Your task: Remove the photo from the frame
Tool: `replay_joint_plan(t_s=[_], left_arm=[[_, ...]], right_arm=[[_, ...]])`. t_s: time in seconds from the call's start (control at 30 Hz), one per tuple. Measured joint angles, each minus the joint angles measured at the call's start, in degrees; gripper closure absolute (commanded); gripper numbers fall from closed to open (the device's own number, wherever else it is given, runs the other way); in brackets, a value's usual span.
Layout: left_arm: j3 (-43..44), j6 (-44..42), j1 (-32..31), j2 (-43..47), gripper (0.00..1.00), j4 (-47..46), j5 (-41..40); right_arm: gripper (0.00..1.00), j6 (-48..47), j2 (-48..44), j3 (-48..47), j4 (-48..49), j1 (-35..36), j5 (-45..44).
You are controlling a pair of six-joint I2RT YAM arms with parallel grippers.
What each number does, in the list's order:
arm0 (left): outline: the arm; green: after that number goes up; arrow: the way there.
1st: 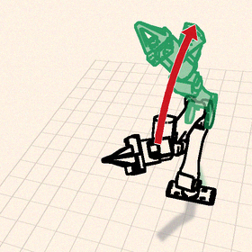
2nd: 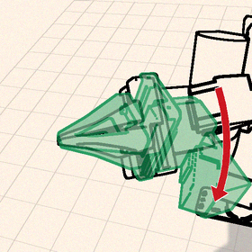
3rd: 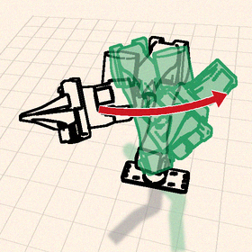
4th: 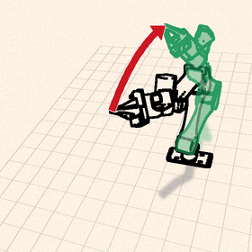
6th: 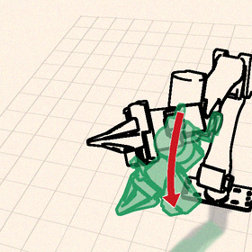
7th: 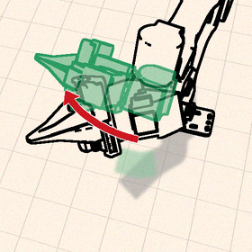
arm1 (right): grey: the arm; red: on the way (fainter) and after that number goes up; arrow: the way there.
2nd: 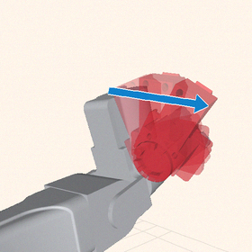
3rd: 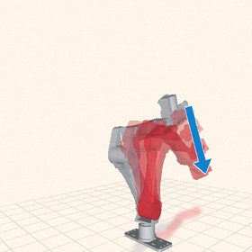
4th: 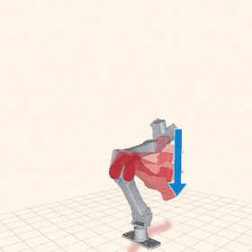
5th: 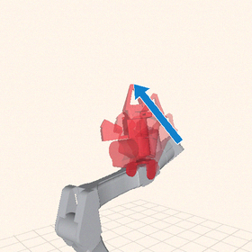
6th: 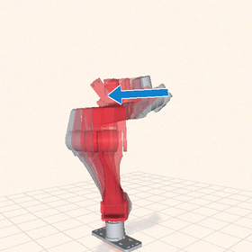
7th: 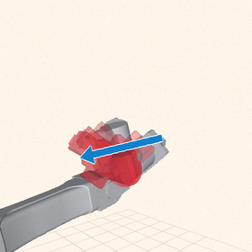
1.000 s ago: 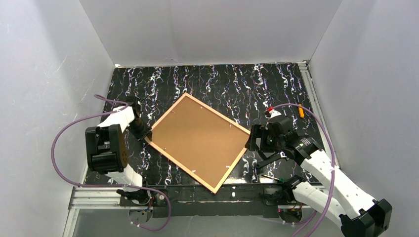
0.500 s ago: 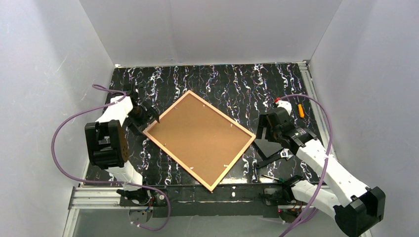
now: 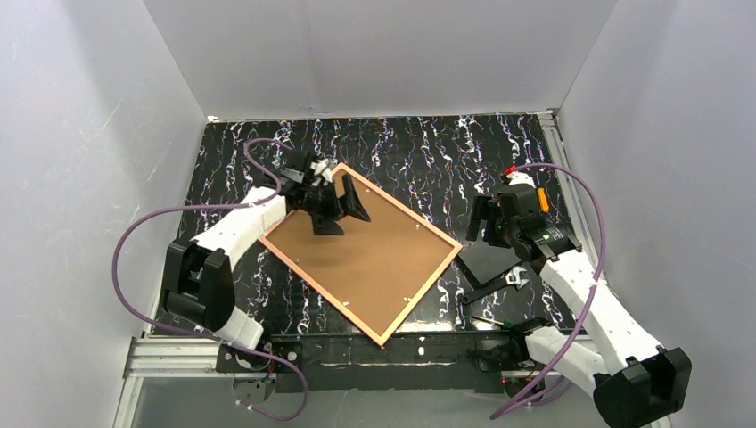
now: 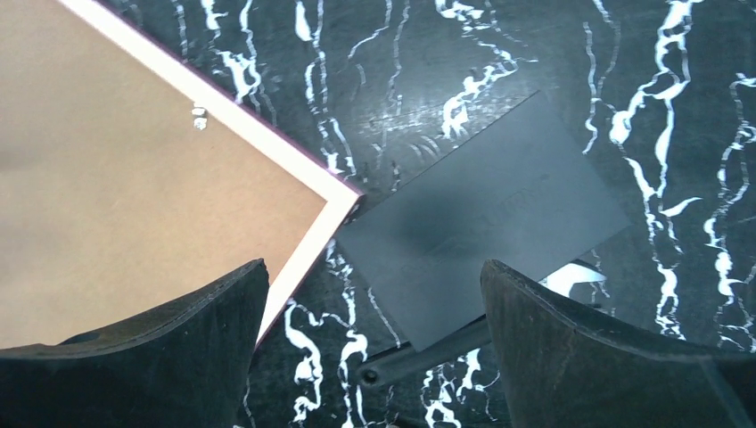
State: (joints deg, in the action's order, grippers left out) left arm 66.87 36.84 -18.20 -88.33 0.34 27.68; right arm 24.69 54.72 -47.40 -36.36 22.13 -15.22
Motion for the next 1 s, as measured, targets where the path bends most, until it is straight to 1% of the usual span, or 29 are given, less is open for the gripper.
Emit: replay_joint_plan(t_s=[0.07, 0.13, 0.23, 0.33, 0.4, 0.5, 0.53, 0.57, 0.6, 0.67, 0.73, 0.9, 1.0], left_arm=[[-2.78, 0.81, -4.13, 0.72, 0.02, -3.76, 3.72], [-4.94, 1.11, -6.91, 1.42, 0.02, -6.05, 6.21], [-6.40, 1.07, -9.49, 2.54, 0.02, -7.39, 8.81], [-6.32, 0.09, -10.38, 3.63, 0.02, -7.76, 10.36], [-5.51, -0.85, -10.51, 3.80, 0.02, -7.30, 11.32], [-2.91, -2.23, -10.64, 3.45, 0.02, -6.67, 12.72], [-1.33, -2.80, -10.67, 3.10, 0.02, -6.32, 13.33], [0.20, -3.43, -10.67, 2.62, 0.02, -6.05, 13.81], [1.77, -4.04, -10.67, 2.08, 0.02, -5.86, 14.23], [4.15, -5.27, -10.67, 0.98, 0.02, -5.75, 14.97], [5.35, -6.49, -10.67, 0.07, 0.02, -5.66, 15.45], [4.63, -9.70, -10.82, -0.90, 0.02, -4.13, 15.80], [3.17, -11.63, -10.91, -0.55, 0.02, -2.82, 15.30]], right_arm=[[0.04, -0.15, -0.79, -0.07, 0.44, -0.07, 2.51], [0.04, -0.44, -1.75, 0.02, 0.68, -0.70, 4.39], [0.04, -1.01, -2.82, 0.42, 1.88, -3.04, 8.31], [0.04, -1.81, -1.03, 0.42, 3.45, -6.88, 11.43], [0.04, -2.19, 1.88, 0.44, 4.94, -11.19, 14.51], [0.04, -1.11, 5.81, 1.79, 9.66, -21.79, 23.58], [0.04, -0.85, 6.19, 2.05, 10.34, -23.28, 24.68], [0.04, -0.02, 7.78, 2.78, 12.33, -28.37, 27.87], [0.04, 0.55, 9.09, 2.82, 13.07, -31.04, 28.87], [0.04, 0.87, 11.85, 2.29, 13.42, -33.83, 28.48], [0.04, 0.66, 14.93, 1.20, 13.40, -35.26, 26.18], [0.04, -3.10, 19.04, -1.33, 14.01, -36.17, 17.22], [0.04, -6.45, 21.84, -4.57, 14.73, -36.50, 12.00]])
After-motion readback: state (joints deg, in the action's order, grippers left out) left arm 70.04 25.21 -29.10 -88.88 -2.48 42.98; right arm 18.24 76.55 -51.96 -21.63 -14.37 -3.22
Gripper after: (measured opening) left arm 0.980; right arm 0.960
